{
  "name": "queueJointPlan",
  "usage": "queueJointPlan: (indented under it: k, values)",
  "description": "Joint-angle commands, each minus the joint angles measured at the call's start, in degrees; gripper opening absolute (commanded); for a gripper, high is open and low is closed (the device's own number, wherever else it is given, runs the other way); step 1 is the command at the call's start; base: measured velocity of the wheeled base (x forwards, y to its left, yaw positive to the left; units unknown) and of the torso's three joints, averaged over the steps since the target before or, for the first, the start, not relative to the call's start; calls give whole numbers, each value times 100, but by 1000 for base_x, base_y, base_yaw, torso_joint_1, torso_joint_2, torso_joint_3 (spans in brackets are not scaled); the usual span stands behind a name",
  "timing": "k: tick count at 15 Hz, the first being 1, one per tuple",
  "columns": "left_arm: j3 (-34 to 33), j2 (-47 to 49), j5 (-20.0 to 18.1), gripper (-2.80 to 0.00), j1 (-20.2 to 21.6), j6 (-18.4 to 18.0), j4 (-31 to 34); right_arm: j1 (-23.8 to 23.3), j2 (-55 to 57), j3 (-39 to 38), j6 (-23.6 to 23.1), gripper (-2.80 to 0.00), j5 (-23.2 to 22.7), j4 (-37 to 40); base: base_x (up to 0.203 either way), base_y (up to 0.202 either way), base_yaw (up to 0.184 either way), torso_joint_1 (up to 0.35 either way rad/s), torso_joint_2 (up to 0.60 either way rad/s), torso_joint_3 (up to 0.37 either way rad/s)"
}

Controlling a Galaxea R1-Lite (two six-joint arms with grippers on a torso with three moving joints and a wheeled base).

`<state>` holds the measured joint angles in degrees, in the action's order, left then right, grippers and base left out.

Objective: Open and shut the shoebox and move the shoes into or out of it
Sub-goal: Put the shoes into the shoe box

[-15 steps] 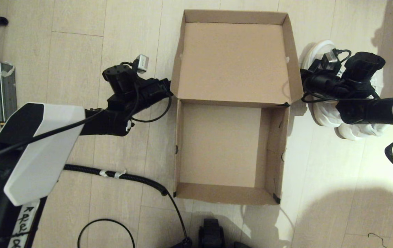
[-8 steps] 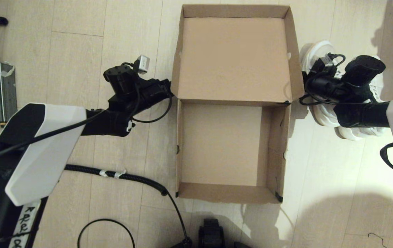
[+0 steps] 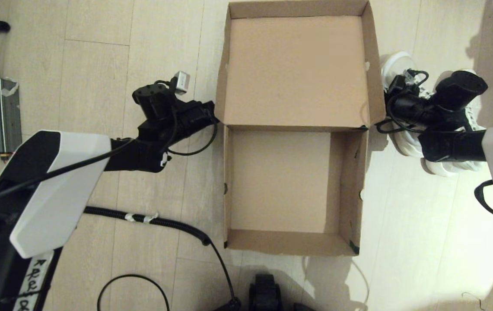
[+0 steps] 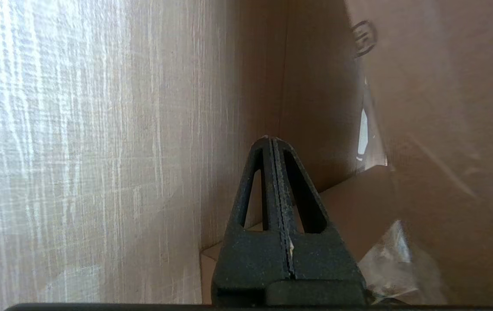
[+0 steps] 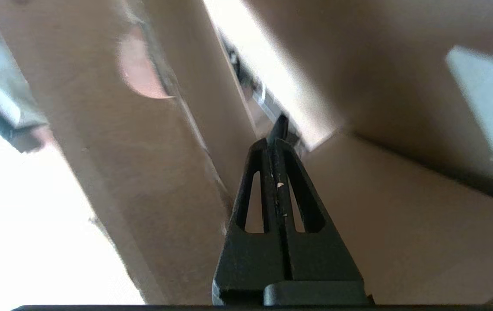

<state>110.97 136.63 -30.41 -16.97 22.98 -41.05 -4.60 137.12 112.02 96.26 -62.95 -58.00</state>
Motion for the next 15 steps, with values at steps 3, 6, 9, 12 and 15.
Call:
queueJointPlan:
  k: [3, 6, 9, 12, 15]
  values:
    - [3, 39, -17, -280, 1, 14, -44, -24, -158, 4, 103, -280, -480, -209, 0, 0, 0, 0, 0, 0]
    - [-5, 65, -17, -280, 1, 14, -53, -55, -232, -5, 112, -280, -569, -384, 0, 0, 0, 0, 0, 0]
    - [-5, 74, -17, -280, 9, 14, -53, -92, -284, -4, 46, -280, -547, -449, 0, 0, 0, 0, 0, 0]
    - [-5, 83, -5, -280, 9, 14, -62, -190, -202, 2, -346, -280, -462, -415, 0, 0, 0, 0, 0, 0]
    - [-5, 30, 44, -280, 57, 12, -88, -328, -145, 49, -1305, -280, -233, -307, 0, 0, 0, 0, 0, 0]
